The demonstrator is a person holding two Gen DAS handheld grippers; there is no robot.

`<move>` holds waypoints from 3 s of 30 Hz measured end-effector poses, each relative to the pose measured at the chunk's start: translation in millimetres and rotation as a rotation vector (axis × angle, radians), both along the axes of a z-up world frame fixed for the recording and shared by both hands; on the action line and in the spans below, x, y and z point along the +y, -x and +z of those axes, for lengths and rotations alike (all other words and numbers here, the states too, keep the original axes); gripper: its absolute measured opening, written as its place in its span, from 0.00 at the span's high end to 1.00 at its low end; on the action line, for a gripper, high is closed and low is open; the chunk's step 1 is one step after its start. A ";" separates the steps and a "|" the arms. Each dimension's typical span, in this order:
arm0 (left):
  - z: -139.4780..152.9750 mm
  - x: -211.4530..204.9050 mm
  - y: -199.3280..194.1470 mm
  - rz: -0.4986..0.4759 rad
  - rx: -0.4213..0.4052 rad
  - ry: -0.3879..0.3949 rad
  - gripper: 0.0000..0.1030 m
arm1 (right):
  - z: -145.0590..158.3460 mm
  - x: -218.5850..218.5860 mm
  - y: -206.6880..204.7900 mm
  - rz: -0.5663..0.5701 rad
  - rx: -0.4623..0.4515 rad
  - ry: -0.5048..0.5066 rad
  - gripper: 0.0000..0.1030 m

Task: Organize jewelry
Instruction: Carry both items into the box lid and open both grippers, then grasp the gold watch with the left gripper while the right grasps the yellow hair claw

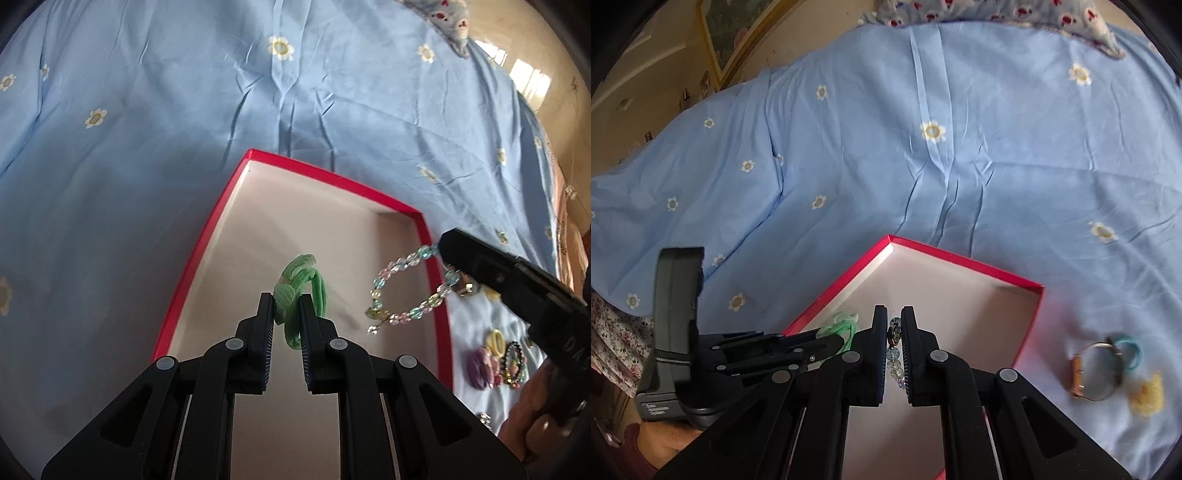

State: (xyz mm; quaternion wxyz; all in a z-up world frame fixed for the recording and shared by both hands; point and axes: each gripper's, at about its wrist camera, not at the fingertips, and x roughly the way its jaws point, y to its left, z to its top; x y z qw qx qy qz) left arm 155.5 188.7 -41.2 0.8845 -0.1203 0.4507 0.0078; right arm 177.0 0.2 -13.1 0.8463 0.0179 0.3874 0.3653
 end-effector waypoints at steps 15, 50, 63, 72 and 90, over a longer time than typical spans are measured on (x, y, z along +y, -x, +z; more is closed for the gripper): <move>-21.0 -1.3 -16.9 0.011 0.073 -0.049 0.86 | -57.3 -11.5 -35.5 -0.066 0.109 0.085 0.93; 19.0 -50.4 30.3 -0.020 -0.013 0.010 0.33 | -22.3 -147.6 4.9 -0.258 0.075 0.018 0.52; 24.8 -88.4 29.2 -0.099 -0.018 0.011 0.33 | -21.2 -194.6 19.6 -0.320 0.067 0.026 0.47; 28.6 -115.8 16.4 -0.164 -0.028 0.001 0.33 | -26.5 -204.7 16.0 -0.318 0.037 0.068 0.42; 7.2 -177.7 -62.1 -0.300 0.023 -0.022 0.35 | -54.8 -210.4 -33.1 -0.247 0.065 0.140 0.43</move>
